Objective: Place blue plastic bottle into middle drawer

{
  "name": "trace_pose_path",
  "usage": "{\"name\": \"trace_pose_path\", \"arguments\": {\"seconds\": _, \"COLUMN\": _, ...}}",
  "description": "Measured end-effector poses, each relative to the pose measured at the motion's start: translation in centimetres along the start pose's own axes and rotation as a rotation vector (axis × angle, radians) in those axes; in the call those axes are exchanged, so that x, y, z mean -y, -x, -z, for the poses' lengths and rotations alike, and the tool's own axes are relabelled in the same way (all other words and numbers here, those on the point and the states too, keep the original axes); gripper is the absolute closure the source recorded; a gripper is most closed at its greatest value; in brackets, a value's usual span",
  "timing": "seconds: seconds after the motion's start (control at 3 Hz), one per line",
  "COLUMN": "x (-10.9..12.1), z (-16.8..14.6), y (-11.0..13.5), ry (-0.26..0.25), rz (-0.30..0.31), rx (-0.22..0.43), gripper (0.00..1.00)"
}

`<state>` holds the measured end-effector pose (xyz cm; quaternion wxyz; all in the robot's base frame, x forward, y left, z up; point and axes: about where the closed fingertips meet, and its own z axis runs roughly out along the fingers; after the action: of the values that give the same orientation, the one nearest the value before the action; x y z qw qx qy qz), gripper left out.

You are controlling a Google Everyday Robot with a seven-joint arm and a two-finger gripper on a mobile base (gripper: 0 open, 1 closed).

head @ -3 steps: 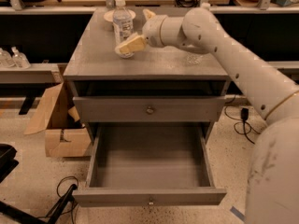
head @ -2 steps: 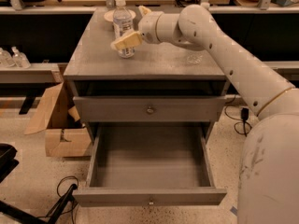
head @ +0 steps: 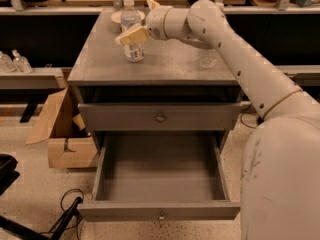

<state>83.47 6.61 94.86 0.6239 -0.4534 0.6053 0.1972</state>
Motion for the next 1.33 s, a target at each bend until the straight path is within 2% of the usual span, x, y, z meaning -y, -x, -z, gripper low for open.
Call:
{"name": "trace_pose_path", "arguments": {"seconds": 0.33, "x": 0.32, "z": -0.45, "y": -0.28, "ry": 0.001, "rz": -0.024, "rx": 0.003, "gripper": 0.00}}
{"name": "trace_pose_path", "arguments": {"seconds": 0.67, "x": 0.92, "z": -0.78, "y": -0.71, "ry": -0.017, "rz": -0.070, "rx": 0.010, "gripper": 0.15}}
{"name": "trace_pose_path", "arguments": {"seconds": 1.33, "x": 0.41, "z": -1.29, "y": -0.67, "ry": -0.007, "rz": -0.069, "rx": 0.011, "gripper": 0.61}}
